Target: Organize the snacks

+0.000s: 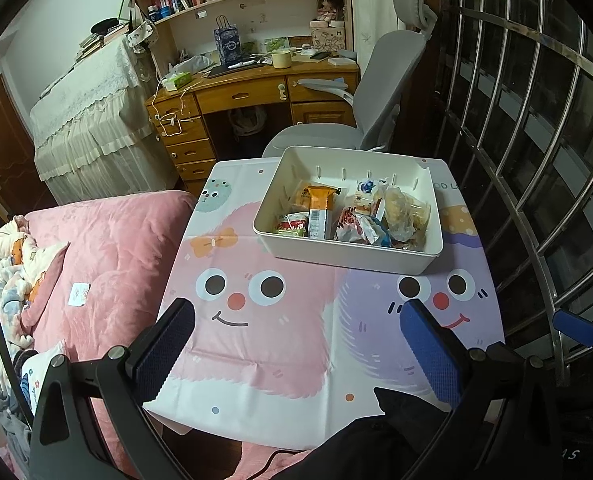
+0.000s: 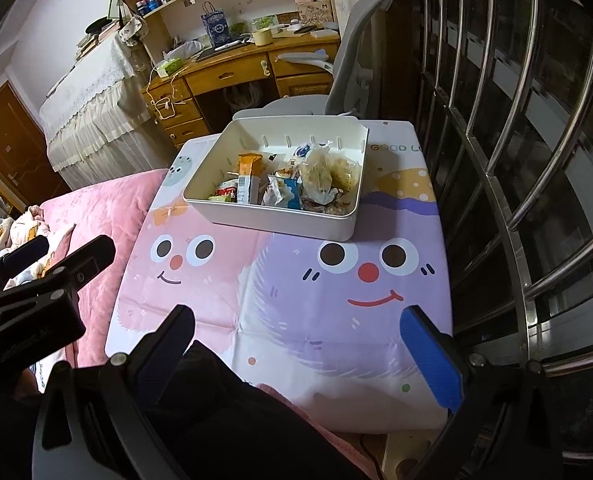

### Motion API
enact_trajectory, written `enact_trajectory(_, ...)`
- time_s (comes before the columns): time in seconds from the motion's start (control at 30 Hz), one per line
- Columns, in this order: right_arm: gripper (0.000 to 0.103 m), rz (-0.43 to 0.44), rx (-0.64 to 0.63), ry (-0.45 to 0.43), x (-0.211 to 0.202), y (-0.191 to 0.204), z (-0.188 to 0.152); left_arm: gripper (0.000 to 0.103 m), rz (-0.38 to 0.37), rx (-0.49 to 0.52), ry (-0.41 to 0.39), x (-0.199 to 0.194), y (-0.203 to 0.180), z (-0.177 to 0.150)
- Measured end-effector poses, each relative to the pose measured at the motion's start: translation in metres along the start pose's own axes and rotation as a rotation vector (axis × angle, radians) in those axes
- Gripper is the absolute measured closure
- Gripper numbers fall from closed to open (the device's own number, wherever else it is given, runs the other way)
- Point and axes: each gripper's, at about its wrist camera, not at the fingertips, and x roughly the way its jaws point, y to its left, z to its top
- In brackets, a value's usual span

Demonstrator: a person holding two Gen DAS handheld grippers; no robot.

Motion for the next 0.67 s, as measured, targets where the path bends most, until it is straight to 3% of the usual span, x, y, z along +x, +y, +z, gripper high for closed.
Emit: enact_trajectory(0.67,0.0,-0.001,0.0,0.027,0.01,-0.004,0.001,0.001,-0.003,0.008,0.013,0.007,0.002,0.0)
